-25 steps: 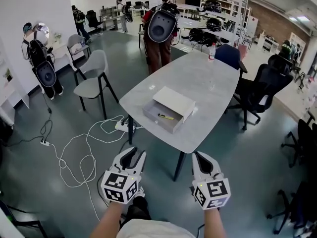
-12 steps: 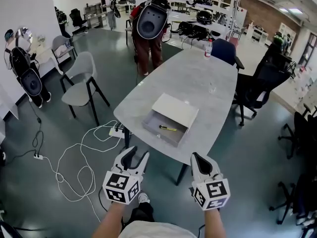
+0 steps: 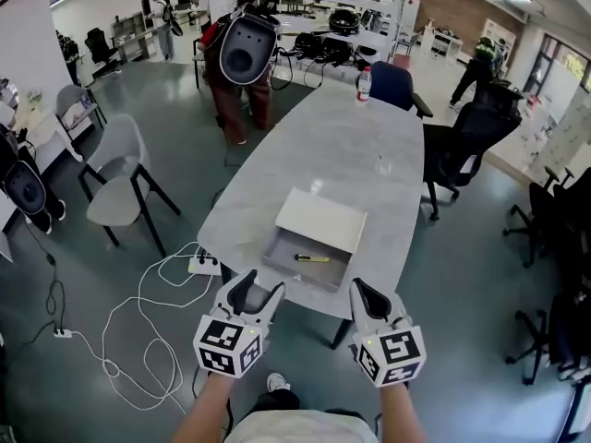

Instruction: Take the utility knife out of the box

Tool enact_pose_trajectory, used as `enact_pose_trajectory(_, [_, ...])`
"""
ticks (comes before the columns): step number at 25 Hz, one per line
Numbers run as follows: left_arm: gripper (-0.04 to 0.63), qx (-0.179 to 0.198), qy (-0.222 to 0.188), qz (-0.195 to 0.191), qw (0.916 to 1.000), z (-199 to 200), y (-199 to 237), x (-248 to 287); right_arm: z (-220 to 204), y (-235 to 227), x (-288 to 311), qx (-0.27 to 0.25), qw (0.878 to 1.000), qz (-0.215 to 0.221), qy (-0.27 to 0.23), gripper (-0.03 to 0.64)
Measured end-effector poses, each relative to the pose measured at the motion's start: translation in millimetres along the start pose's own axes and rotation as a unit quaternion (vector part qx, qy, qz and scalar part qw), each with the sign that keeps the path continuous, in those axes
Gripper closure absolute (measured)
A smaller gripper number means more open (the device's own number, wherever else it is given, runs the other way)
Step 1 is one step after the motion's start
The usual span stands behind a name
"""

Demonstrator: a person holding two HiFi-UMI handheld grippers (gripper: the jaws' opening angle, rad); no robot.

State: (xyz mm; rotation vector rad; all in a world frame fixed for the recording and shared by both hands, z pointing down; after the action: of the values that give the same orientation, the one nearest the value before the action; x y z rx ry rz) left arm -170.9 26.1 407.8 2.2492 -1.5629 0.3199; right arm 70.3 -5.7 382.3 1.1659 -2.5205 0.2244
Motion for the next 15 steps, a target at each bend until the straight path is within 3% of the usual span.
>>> enact_pose_trajectory(7, [0.354,0.036,0.023,-0.065,0.9969,9.2,23.5,32.8,9.2,6.0,24.8,0.01,0.999,-0.032,0.002,0.612])
enact_pose_trajectory(15, [0.353,0.088,0.066,-0.111,0.9877,13.0,33.9,69.3,15.5,2.6,41.9,0.011,0.999,-0.045,0.0,0.612])
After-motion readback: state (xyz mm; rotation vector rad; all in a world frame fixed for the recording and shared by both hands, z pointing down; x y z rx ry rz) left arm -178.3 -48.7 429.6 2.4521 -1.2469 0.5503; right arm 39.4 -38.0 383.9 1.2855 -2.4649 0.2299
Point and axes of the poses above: the fingertips, and each gripper's own axes: x forward along the fingers, y to its left, z out of its top, the point moved 9 cm from there along -x, backward along the fingers, and after that the axes turned 9 degrees about y, right-handed, at the moved point
